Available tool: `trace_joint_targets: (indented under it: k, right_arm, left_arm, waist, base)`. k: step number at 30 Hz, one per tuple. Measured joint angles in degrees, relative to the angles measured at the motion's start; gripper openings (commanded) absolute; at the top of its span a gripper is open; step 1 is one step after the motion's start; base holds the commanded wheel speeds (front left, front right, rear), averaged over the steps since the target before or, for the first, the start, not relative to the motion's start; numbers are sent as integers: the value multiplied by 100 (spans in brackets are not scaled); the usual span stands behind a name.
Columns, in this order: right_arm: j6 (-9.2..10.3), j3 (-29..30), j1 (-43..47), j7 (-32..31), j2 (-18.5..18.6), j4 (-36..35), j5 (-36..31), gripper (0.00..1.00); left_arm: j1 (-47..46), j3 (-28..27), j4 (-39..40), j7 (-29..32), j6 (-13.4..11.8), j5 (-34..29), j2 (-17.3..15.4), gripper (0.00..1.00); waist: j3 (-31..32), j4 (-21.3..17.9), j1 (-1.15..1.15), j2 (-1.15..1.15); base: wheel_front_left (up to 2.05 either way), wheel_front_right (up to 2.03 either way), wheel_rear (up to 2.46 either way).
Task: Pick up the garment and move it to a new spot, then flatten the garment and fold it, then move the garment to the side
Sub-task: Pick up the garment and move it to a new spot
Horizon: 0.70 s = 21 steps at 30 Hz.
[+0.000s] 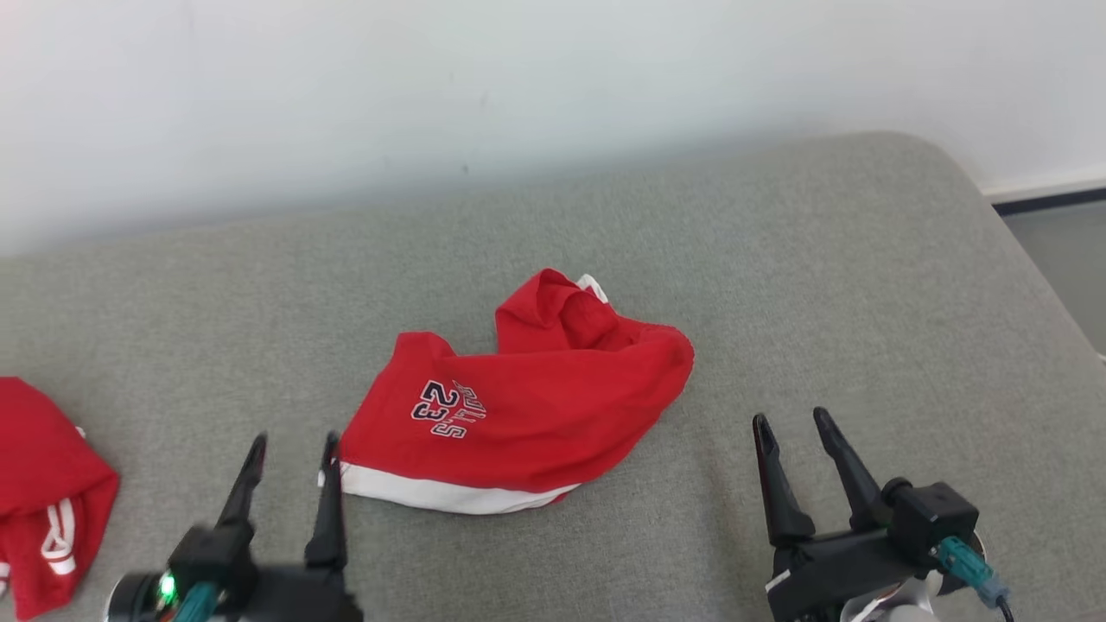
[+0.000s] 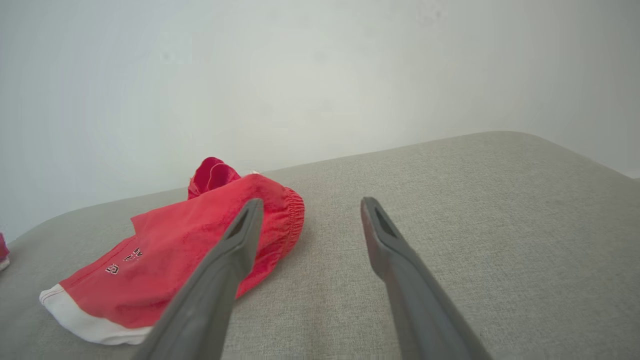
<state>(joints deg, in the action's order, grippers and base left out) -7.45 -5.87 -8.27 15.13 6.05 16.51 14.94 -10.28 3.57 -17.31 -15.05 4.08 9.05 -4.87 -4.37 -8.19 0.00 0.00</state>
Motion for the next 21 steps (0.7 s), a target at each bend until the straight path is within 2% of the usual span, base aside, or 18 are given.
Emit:
trace_joint_targets:
  k: [7, 16, 21]
  right_arm:
    - [0, 16, 198, 0, -9, 56, -5, 100]
    - [0, 41, 393, 0, -34, 203, 8, 100]
    - [0, 42, 393, 0, -31, 209, 0, 100]
  left_arm:
    - [892, -519, 461, 0, 42, -119, 120, 100]
    - [1266, -632, 630, 0, 132, -209, 177, 100]
    - [1311, -577, 633, 0, 92, -197, 189, 100]
  waist:
    - [306, 153, 0, 0]
    - [513, 340, 0, 0]
    - [517, 346, 0, 0]
  base:
    - [0, 0, 0]
    - [0, 0, 0]
    - [0, 0, 0]
